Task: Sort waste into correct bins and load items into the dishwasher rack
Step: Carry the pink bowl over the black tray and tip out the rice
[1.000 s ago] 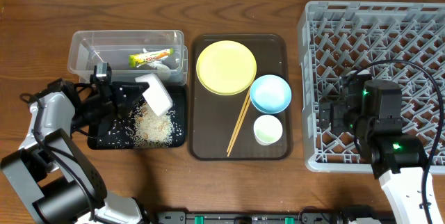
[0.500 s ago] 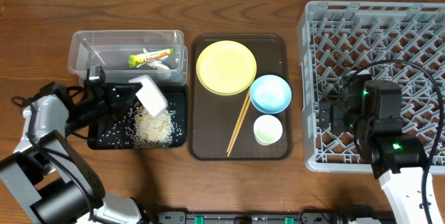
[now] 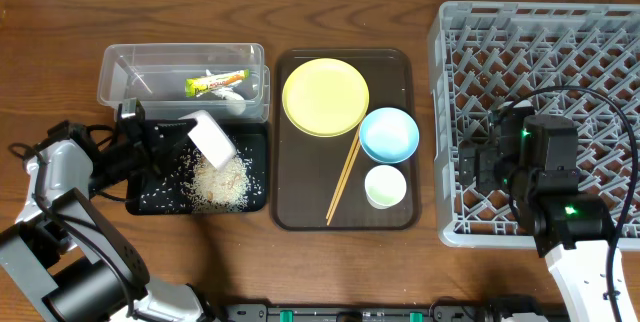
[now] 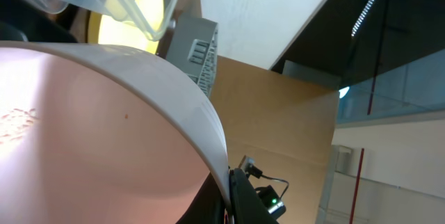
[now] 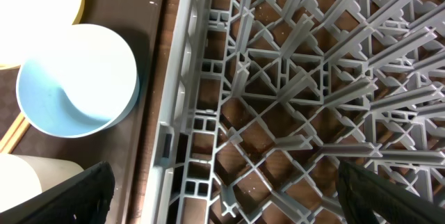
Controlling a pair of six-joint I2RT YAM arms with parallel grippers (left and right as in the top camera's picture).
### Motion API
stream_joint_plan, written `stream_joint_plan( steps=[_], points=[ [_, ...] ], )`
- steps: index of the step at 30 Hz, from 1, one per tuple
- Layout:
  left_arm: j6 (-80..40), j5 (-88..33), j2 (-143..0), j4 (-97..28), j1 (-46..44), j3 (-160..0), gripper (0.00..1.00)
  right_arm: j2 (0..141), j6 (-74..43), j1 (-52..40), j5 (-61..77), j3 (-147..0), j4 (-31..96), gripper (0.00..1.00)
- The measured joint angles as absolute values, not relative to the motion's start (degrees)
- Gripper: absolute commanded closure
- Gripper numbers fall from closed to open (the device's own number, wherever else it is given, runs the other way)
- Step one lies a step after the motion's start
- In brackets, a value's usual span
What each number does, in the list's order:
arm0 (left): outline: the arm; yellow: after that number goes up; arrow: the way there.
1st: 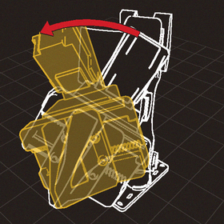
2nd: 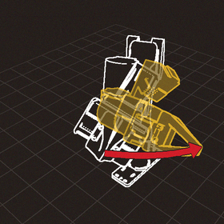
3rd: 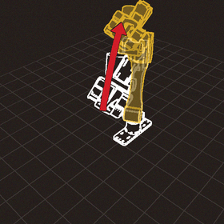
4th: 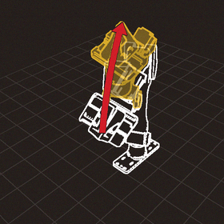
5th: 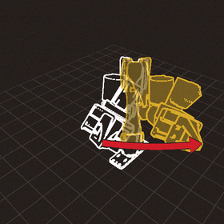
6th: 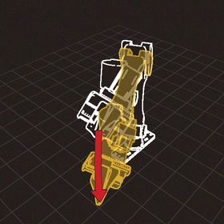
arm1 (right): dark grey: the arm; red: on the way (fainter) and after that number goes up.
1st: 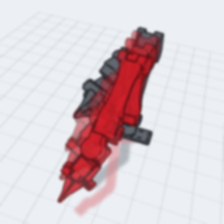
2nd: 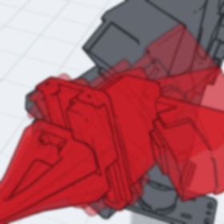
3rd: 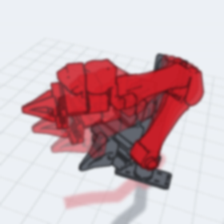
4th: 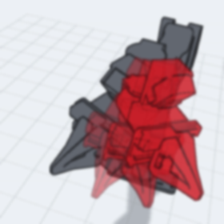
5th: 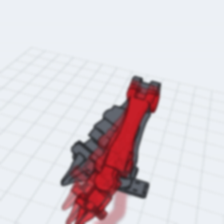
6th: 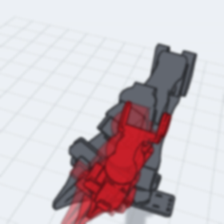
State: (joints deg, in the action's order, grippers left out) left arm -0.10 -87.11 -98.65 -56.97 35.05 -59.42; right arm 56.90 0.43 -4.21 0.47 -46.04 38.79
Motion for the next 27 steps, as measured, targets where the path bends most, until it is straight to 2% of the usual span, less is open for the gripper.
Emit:
stream_joint_plan(
  steps=[12, 22, 27],
  points=[
    [-2.04, -88.09, -98.65, -56.31, 35.05, -59.42, 0.94, 56.90, 0.43, -4.21, 0.47, -46.04, 39.35, 0.01],
    [-11.51, -88.42, -98.65, -56.16, 35.05, -59.42, 0.94, 56.90, 0.43, -4.21, 0.47, -46.04, 39.40, 0.01],
    [-11.11, -88.27, -98.65, -48.62, 35.05, -59.35, 0.94, 56.90, 0.43, -4.21, 0.47, -46.04, 39.42, 0.01]
  ],
)
